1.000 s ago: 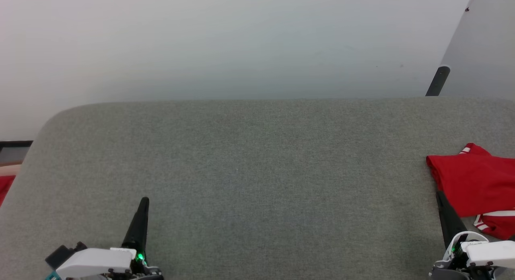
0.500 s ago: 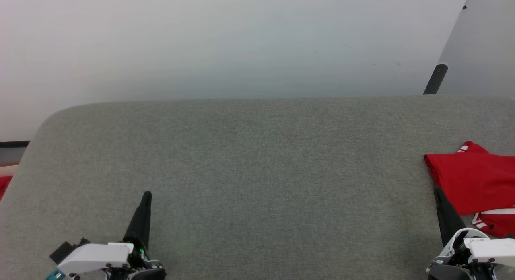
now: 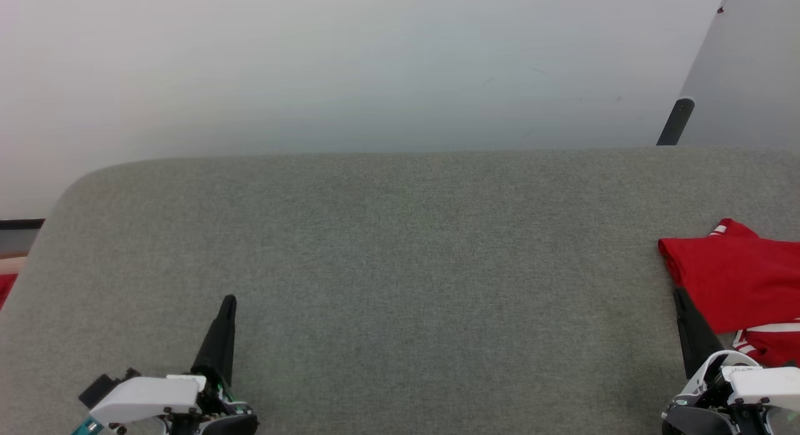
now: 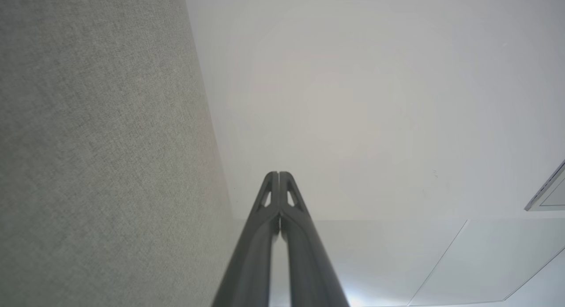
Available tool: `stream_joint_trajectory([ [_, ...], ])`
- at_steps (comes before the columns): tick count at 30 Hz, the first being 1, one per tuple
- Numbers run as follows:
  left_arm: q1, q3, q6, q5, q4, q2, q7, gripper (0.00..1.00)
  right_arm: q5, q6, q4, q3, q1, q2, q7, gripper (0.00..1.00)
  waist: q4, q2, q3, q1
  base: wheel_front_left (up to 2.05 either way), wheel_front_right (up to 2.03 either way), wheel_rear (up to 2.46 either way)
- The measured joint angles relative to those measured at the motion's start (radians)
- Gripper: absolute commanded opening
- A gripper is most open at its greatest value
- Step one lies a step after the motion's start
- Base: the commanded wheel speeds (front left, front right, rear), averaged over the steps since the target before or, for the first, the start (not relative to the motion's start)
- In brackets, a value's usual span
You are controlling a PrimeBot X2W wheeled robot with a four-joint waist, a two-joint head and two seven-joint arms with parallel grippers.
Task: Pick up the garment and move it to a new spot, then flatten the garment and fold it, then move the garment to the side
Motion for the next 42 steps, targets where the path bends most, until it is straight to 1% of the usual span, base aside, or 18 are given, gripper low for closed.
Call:
stream_joint_trajectory([
  [42, 0.000, 0.006, 0.000, 0.002, 0.000, -0.004, 0.005, 0.00, 0.000, 0.000, 0.000, 0.000, 0.000, 0.000, 0.000, 0.00, 0.000, 0.0000, 0.000, 0.0000, 0.00, 0.00, 0.00],
])
